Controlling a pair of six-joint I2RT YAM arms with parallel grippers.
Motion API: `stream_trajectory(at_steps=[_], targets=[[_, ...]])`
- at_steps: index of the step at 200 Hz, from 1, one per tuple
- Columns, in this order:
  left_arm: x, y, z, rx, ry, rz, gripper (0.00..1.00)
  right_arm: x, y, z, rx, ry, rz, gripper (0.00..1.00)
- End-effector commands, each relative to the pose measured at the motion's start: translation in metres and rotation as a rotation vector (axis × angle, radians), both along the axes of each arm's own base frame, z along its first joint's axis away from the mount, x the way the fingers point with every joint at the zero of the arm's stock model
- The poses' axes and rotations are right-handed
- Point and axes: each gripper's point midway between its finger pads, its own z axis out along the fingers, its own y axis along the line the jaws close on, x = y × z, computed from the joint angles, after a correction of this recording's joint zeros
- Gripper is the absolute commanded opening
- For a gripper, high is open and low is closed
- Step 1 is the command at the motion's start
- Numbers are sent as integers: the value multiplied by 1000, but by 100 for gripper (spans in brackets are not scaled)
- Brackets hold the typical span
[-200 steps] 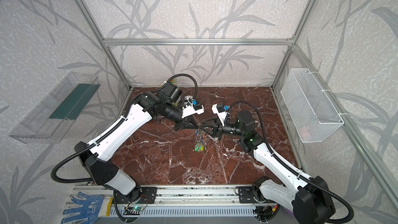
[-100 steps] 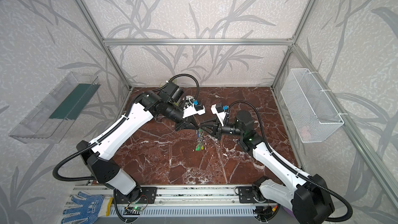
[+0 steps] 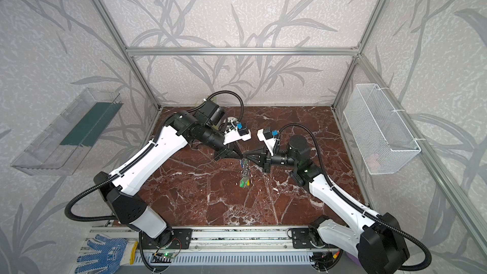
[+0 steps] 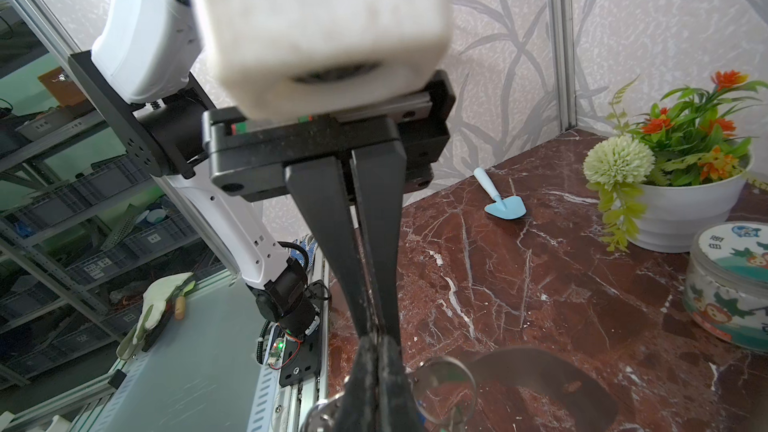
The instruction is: Put the keys on the keyring
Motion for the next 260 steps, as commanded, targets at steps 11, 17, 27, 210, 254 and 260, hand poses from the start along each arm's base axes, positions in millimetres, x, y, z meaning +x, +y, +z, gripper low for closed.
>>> stream_trajectory(at_steps=[11,17,27,210,254,260], targets=[[1,-5,19,-54,-50,-19,0,-3,0,5,15,-14,1,0],[1,-5,19,-55,-48,-17,0,-3,0,5,15,-14,-2,0],[3,-4,17,-54,-49,-4,0,-3,-1,6,17,-17,-7,0],[21,31,26,-537,-87,346,42,0,0,31,121,13,-6,0],[12,14,21,-558,-7,272,35,1,1,33,132,16,0,0],[10,12,19,-552,-2,260,35,1,1,33,131,17,1,0]])
